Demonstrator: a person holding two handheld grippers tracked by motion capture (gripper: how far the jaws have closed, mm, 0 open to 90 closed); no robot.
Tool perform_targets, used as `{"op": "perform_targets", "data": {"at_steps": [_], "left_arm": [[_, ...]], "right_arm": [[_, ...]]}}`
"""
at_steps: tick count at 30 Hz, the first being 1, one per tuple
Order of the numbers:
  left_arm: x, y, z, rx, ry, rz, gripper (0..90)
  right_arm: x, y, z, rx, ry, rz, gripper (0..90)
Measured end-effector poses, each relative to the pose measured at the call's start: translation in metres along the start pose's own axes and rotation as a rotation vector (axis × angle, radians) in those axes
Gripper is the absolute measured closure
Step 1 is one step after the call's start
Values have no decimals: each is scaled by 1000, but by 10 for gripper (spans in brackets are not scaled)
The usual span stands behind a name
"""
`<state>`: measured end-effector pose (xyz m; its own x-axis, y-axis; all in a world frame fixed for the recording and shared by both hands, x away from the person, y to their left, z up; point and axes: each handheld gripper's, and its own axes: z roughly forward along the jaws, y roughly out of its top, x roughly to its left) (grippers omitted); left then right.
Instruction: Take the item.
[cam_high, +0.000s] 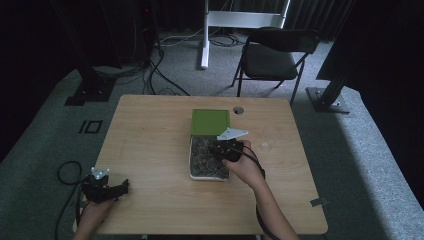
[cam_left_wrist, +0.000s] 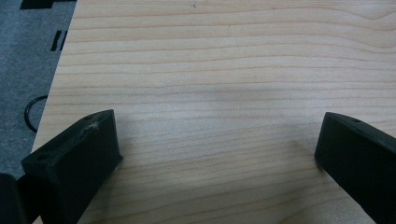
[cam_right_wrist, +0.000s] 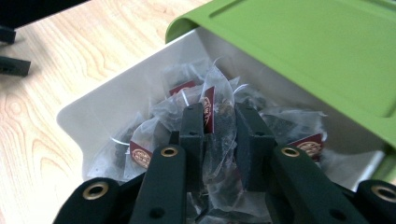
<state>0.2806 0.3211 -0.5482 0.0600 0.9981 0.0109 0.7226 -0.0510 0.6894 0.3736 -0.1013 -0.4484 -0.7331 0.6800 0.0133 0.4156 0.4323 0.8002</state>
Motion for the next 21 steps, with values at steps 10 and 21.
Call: {"op": "perform_targets", "data": {"at_steps": [10,21], "left_arm": [[0,0,0,0,0,0,3],[0,0,0,-1,0,0,3]], "right_arm": [[-4,7,-13,-44,6,20,754],[-12,13,-30,-83,-9,36,754]]}}
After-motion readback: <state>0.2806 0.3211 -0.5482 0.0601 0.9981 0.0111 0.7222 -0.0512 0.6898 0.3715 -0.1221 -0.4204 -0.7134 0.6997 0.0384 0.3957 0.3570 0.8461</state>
